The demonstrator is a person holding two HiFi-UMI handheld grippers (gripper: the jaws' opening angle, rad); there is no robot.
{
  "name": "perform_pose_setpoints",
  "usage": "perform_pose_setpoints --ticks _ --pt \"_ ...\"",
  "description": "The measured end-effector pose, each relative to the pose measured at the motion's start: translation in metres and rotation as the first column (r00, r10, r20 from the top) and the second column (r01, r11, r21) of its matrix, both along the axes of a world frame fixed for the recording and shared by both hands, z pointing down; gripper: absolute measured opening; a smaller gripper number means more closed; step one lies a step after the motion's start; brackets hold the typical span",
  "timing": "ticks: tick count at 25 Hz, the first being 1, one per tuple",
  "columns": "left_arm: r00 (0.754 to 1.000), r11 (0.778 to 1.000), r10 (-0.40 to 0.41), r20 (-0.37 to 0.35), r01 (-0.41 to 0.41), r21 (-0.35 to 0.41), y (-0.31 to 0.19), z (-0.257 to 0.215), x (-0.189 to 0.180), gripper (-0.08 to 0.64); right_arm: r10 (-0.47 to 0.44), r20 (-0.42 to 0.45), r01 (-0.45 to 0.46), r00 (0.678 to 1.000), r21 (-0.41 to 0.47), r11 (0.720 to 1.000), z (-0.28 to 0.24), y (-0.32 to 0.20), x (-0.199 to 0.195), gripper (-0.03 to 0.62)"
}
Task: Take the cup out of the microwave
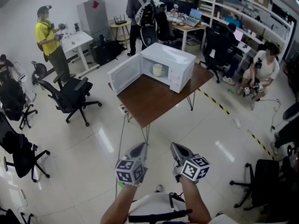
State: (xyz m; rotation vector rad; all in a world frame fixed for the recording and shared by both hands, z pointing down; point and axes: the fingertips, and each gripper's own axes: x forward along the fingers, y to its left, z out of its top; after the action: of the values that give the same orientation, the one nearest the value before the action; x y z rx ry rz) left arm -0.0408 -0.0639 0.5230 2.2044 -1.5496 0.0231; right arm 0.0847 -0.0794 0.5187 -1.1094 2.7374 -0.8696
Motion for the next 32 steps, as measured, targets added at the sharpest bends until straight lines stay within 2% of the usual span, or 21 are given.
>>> perform_pose_setpoints --ticks 7,14,22,32 --pt "1.0 1.0 0.002 0.006 -0.001 -0.02 -0.022 0.002 0.005 0.0 -0.01 -0.002 0.01 1.0 -0.029 1.0 0.006 -0.023 -0.001 0.0" --pt "1.0 0.999 0.001 -0.002 -0.001 -0.047 -0.051 0.018 -0.008 0.0 0.0 -0.01 -0.001 1.0 -0.068 0.998 0.026 -0.047 -0.012 0.0" --pt "0.999 0.999 0.039 -0.011 -0.04 -0.038 -0.136 0.02 -0.019 0.0 0.054 -0.021 -0.055 0.998 -0.051 0.997 0.02 -0.116 -0.013 0.0" --pt "0.994 0.994 0.101 -0.027 -0.102 -0.03 -0.248 0.015 -0.04 0.0 0.104 -0.042 -0.105 0.994 -0.024 0.994 0.009 -0.218 -0.038 0.0"
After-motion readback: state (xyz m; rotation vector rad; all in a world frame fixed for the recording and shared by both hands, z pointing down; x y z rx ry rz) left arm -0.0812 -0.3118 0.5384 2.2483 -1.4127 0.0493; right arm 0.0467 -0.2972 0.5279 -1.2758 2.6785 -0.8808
